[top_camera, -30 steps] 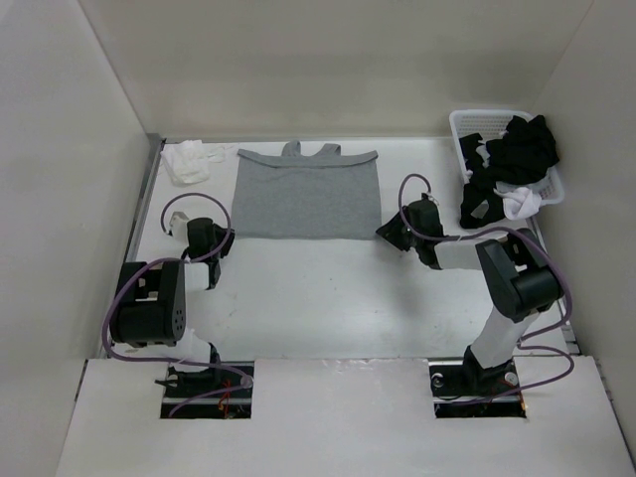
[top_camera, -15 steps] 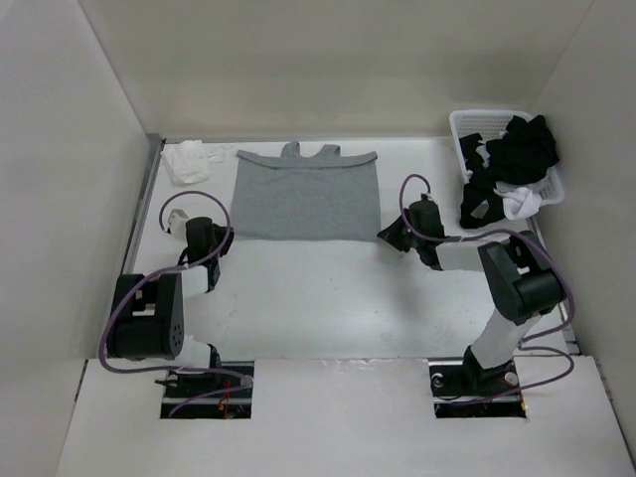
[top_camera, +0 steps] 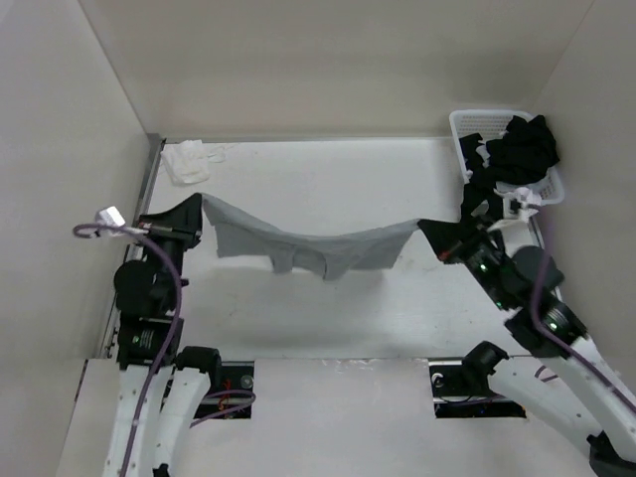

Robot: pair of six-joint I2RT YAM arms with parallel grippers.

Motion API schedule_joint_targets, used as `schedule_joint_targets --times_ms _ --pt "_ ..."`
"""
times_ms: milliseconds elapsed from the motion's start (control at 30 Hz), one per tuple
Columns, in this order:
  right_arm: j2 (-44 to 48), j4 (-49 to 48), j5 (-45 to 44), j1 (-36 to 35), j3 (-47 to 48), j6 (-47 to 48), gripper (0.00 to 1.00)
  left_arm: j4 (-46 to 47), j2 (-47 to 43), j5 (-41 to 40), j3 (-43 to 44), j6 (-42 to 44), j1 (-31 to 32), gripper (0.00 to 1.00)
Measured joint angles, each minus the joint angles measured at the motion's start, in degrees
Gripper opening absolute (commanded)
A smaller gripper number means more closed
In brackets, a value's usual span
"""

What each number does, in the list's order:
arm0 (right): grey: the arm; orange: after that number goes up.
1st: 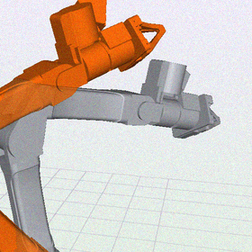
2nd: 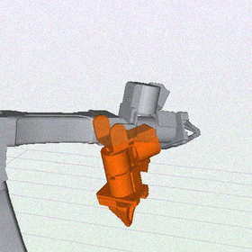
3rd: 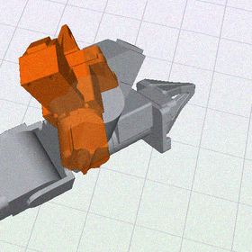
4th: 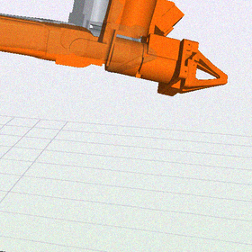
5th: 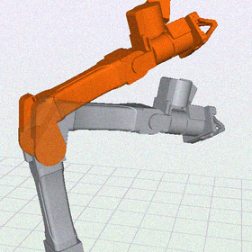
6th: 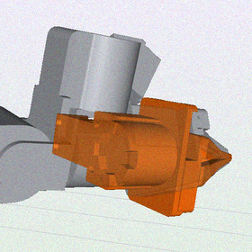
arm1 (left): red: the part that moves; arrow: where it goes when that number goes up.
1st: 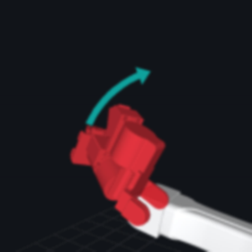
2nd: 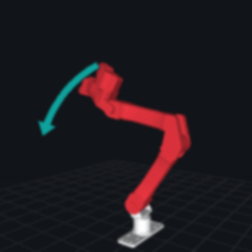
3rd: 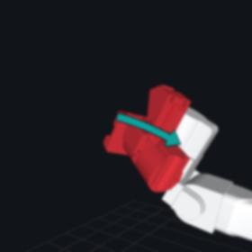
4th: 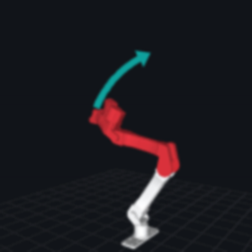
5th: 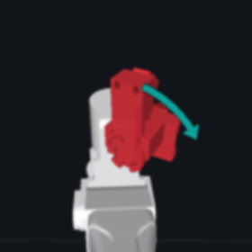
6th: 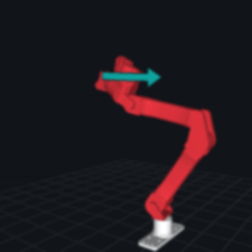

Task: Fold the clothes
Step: Fold the tank top

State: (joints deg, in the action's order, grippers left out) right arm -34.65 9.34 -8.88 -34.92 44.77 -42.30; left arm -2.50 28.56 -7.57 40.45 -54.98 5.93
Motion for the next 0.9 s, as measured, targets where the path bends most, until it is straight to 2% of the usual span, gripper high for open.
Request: schedule_joint_targets --times_ms 100,233,367,433,500,567,733,800,900 --pt "7.6 8.8 -5.5 -8.4 6.1 0.5 0.00 -6.5 -6.8 -0.3 6.4 1.4 1.3 0.02" --pt "13.1 16.4 -14.0 -21.6 10.9 -0.3 0.00 -13.7 -12.0 -0.6 11.2 2.4 1.7 0.02" --pt "12.5 19.4 -22.8 -32.3 10.9 -0.7 0.00 -17.7 -12.6 -0.5 10.3 2.6 1.6 0.02" --pt "9.3 19.7 -25.1 -33.1 10.0 -0.2 0.00 -17.8 -11.9 -0.6 6.9 2.6 1.5 0.02" --pt "4.3 18.9 -24.5 -29.1 8.7 0.8 0.00 -17.0 -9.2 -0.7 2.6 2.6 1.4 0.02" --pt "-1.3 16.2 -20.3 -20.4 6.3 1.9 0.00 -15.3 -4.1 -0.9 -1.4 2.6 1.2 0.02" --pt "-19.1 4.0 -2.8 7.2 -1.0 2.3 0.00 -5.9 17.1 -1.8 -7.3 2.1 1.3 0.03" --pt "-28.5 -0.9 2.0 13.4 -1.4 1.8 0.00 -0.5 26.7 -2.6 -7.3 1.9 1.5 0.02" --pt "-41.7 -6.1 7.4 17.7 1.4 1.3 0.00 6.5 41.0 -3.6 -5.3 1.4 1.4 0.02"
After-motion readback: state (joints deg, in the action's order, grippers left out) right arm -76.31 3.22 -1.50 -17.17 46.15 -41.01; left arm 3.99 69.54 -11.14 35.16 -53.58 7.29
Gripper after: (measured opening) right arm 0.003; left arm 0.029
